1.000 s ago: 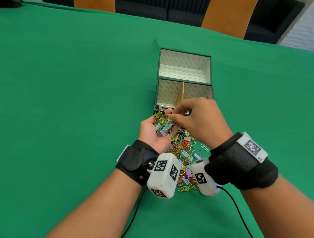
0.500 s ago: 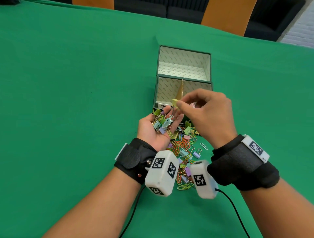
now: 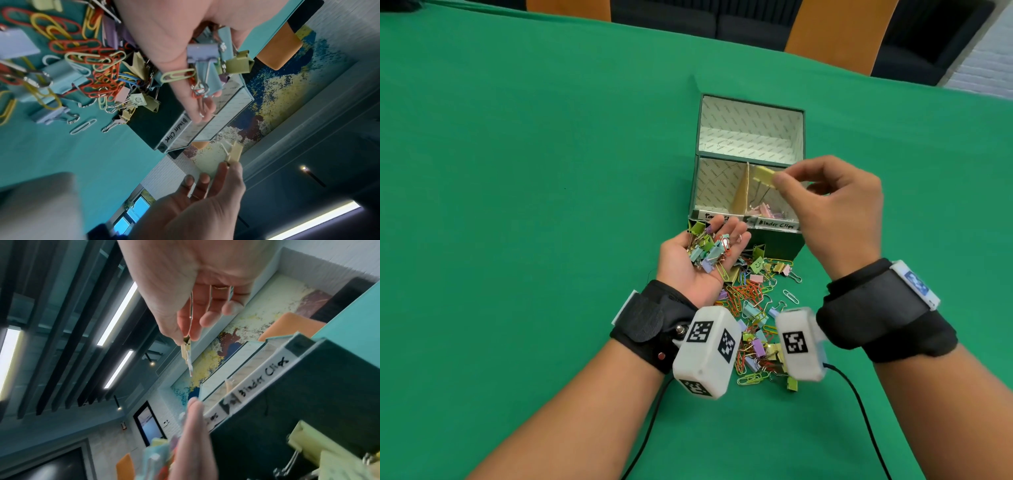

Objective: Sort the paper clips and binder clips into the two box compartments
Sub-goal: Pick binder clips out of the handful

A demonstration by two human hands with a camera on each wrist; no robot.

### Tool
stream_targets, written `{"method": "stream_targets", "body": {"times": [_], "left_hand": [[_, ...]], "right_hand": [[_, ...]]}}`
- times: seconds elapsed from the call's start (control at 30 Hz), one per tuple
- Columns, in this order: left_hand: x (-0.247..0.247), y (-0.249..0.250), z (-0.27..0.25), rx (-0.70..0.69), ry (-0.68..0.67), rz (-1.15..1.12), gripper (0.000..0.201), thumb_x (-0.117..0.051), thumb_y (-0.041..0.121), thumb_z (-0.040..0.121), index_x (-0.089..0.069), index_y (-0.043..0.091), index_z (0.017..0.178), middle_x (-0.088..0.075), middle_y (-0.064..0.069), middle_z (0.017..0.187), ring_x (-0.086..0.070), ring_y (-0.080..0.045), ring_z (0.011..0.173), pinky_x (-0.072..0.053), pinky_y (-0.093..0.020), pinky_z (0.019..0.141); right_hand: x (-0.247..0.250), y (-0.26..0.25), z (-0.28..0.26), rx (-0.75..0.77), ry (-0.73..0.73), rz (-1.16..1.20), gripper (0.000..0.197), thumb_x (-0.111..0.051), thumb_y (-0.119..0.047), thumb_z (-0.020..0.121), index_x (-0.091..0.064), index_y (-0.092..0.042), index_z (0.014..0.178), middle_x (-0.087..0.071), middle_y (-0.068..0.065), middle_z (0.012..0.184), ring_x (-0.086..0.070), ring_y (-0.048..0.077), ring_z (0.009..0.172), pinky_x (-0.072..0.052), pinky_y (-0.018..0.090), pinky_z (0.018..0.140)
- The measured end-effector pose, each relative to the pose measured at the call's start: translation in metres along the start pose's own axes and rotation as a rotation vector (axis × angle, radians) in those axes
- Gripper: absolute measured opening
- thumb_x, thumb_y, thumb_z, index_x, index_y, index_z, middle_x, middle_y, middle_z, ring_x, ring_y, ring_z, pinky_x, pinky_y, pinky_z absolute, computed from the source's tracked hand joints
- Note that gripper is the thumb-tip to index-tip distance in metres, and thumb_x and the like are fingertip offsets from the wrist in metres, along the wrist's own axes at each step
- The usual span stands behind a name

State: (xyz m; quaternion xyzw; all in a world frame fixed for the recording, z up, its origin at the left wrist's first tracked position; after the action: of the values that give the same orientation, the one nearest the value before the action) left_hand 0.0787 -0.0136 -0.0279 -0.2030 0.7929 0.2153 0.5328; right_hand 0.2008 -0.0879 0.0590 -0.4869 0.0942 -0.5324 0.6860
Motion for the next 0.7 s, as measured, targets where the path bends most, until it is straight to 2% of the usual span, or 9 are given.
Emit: {"method": "stream_targets", "body": {"times": [0.13,0.2,0.27,0.33,0.43,0.5,0.57,0.63,0.7], "left_hand": [[0.001,0.000,0.000,0.013,-0.003,-0.005,0.046,-0.027,0.023,0.101,-0.062,-0.005,0.088,-0.069,-0.022,0.084,-0.071,-0.034,0.072,-0.055,-0.050,0.073],[0.001,0.001,0.000,0.010,-0.004,-0.006,0.047,-0.028,0.023,0.101,-0.063,-0.005,0.088,-0.069,-0.022,0.084,-0.071,-0.034,0.073,-0.054,-0.050,0.075],[0.001,0.001,0.000,0.009,-0.003,-0.008,0.046,-0.028,0.023,0.101,-0.063,-0.004,0.087,-0.069,-0.022,0.084,-0.071,-0.034,0.073,-0.055,-0.049,0.075],[0.001,0.001,0.000,0.009,-0.009,-0.011,0.046,-0.028,0.024,0.101,-0.062,-0.004,0.087,-0.069,-0.022,0.085,-0.071,-0.034,0.074,-0.055,-0.049,0.075],[0.001,0.001,0.000,0.014,-0.019,-0.013,0.050,-0.027,0.024,0.101,-0.063,-0.004,0.082,-0.069,-0.022,0.084,-0.071,-0.034,0.075,-0.055,-0.050,0.075],[0.000,0.002,0.001,-0.004,-0.019,-0.007,0.052,-0.026,0.023,0.101,-0.063,-0.004,0.077,-0.070,-0.021,0.081,-0.071,-0.033,0.074,-0.054,-0.050,0.076],[-0.001,0.001,0.000,-0.028,-0.014,0.005,0.049,-0.025,0.021,0.102,-0.060,-0.002,0.078,-0.070,-0.018,0.076,-0.071,-0.033,0.073,-0.053,-0.050,0.077],[-0.002,0.001,0.000,-0.056,0.004,0.004,0.044,-0.024,0.020,0.102,-0.057,-0.001,0.082,-0.069,-0.015,0.072,-0.071,-0.031,0.071,-0.053,-0.049,0.077],[-0.001,0.001,0.000,-0.067,0.026,0.018,0.043,-0.023,0.021,0.102,-0.057,0.000,0.086,-0.070,-0.014,0.072,-0.072,-0.028,0.071,-0.056,-0.044,0.074]], "right_hand": [[0.006,0.017,0.025,-0.045,0.094,-0.108,0.009,-0.074,-0.034,0.076,-0.071,-0.026,0.074,-0.065,-0.017,0.067,-0.050,-0.002,0.054,-0.045,0.018,0.060],[0.006,0.028,0.032,-0.069,0.083,-0.183,0.009,-0.073,-0.033,0.077,-0.070,-0.026,0.074,-0.064,-0.017,0.067,-0.051,-0.005,0.056,-0.044,0.018,0.065],[0.004,0.036,0.033,-0.112,-0.061,-0.307,0.007,-0.071,-0.031,0.081,-0.072,-0.024,0.078,-0.065,-0.012,0.073,-0.055,-0.003,0.064,-0.046,0.021,0.071],[0.001,0.039,0.027,-0.145,-0.218,-0.411,0.008,-0.068,-0.030,0.085,-0.073,-0.024,0.082,-0.066,-0.011,0.077,-0.055,0.002,0.066,-0.045,0.024,0.071],[0.000,0.027,0.016,-0.069,-0.223,-0.391,0.014,-0.066,-0.035,0.087,-0.071,-0.027,0.077,-0.059,-0.018,0.066,-0.049,-0.001,0.057,-0.041,0.022,0.064],[-0.003,0.012,0.008,-0.014,-0.278,-0.321,0.023,-0.067,-0.042,0.086,-0.071,-0.024,0.073,-0.061,-0.014,0.061,-0.051,0.000,0.054,-0.040,0.019,0.056],[-0.007,0.001,0.000,0.003,-0.402,-0.313,0.030,-0.069,-0.049,0.082,-0.070,-0.023,0.067,-0.062,-0.010,0.057,-0.049,0.000,0.048,-0.037,0.014,0.048],[-0.011,-0.003,-0.006,0.025,-0.494,-0.399,0.037,-0.070,-0.057,0.077,-0.069,-0.023,0.063,-0.062,-0.007,0.054,-0.049,0.002,0.047,-0.041,0.018,0.047],[-0.017,-0.001,-0.010,0.021,-0.537,-0.476,0.036,-0.071,-0.059,0.073,-0.068,-0.024,0.064,-0.062,-0.009,0.056,-0.054,0.006,0.054,-0.049,0.027,0.055]]}}
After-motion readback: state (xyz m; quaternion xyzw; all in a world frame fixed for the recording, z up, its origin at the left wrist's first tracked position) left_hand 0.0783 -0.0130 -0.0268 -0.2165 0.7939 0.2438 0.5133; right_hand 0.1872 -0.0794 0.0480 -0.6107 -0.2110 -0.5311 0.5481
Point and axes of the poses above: each hand's wrist, its own z-axis towards the middle knuckle, its own x-axis out of the back of the hand, y = z × x, the point moved 2 cm from there along z, towards the middle knuckle
